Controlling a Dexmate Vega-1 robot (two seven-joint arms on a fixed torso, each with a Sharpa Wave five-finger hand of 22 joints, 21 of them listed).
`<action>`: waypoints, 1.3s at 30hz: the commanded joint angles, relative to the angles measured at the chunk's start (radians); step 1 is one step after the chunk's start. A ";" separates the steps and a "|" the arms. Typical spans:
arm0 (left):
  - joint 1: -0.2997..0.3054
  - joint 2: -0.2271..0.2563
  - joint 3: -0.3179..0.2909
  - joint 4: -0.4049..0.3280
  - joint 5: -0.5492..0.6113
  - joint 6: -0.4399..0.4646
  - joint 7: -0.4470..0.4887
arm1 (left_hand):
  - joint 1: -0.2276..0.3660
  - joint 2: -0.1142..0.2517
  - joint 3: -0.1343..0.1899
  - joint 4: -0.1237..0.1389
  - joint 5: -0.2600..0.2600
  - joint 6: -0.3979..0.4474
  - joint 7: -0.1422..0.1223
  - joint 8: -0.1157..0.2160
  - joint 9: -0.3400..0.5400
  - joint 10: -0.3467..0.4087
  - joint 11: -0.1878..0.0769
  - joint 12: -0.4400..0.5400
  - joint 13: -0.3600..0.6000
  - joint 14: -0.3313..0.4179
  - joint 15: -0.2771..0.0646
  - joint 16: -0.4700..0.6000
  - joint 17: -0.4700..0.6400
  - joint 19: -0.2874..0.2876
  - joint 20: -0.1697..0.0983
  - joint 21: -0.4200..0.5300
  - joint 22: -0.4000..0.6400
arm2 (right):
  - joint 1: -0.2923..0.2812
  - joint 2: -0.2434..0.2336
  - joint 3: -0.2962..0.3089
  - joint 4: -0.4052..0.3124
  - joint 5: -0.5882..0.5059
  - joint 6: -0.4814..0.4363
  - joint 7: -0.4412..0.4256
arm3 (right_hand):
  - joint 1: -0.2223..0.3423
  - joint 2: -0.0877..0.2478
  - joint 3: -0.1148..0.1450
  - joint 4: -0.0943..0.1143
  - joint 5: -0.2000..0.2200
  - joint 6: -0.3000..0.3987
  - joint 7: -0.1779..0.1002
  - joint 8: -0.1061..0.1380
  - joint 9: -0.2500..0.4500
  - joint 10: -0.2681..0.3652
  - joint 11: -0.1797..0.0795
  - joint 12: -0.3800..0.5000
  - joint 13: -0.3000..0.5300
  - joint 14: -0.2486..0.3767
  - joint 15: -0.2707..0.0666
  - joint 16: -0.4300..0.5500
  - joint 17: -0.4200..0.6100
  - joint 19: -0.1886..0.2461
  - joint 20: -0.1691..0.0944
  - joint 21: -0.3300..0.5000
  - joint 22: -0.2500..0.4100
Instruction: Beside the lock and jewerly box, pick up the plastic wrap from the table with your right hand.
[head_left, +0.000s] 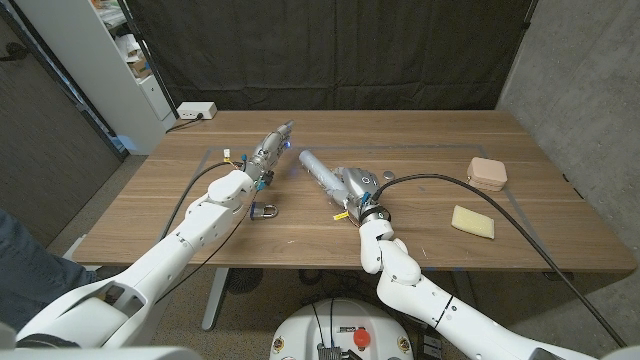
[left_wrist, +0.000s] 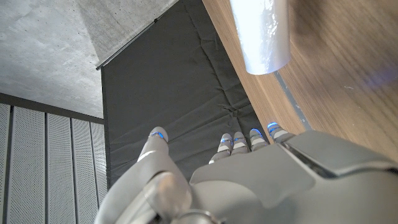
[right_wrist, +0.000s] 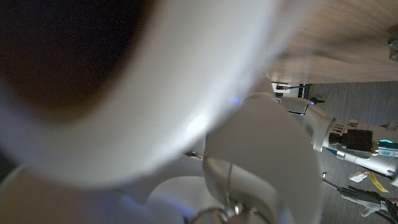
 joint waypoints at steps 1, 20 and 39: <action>0.024 0.032 -0.014 -0.052 0.002 0.013 0.013 | 0.010 0.000 0.002 -0.001 -0.001 0.001 0.002 0.004 0.006 -0.005 0.000 0.003 0.006 -0.062 0.006 0.004 0.004 -0.133 0.009 0.008 0.005 | 0.003 -0.001 0.003 -0.019 -0.002 -0.006 -0.007 | 0.075 0.076 -0.005 -0.003 -0.001 0.018 -0.010 -0.004 0.005 0.030 -0.027 0.010 0.004 -0.008 -0.073 0.011 0.004 -0.006 0.003 0.012 0.005; 0.032 0.051 -0.023 -0.083 0.004 0.027 0.021 | 0.013 0.003 0.003 -0.002 -0.001 0.000 0.004 0.003 0.006 -0.007 0.002 0.003 0.006 -0.065 0.006 0.003 0.004 -0.134 0.010 0.008 0.004 | -0.001 -0.033 0.032 -0.080 0.027 0.014 -0.004 | 0.076 0.078 -0.021 0.000 -0.003 0.024 -0.001 -0.010 0.007 0.033 -0.019 0.005 -0.006 -0.015 -0.079 0.034 0.002 -0.015 0.001 0.028 0.006; 0.035 0.055 -0.021 -0.088 0.009 0.027 0.022 | 0.015 0.004 0.003 -0.003 -0.002 0.000 0.003 0.003 0.006 -0.008 0.002 0.003 0.006 -0.066 0.006 0.003 0.004 -0.136 0.010 0.007 0.004 | 0.018 -0.073 0.041 -0.101 0.043 0.082 -0.007 | 0.076 0.081 -0.034 0.004 -0.002 0.029 -0.005 -0.014 0.009 0.033 -0.031 0.000 -0.012 -0.030 -0.084 0.050 0.001 -0.027 -0.004 0.038 0.007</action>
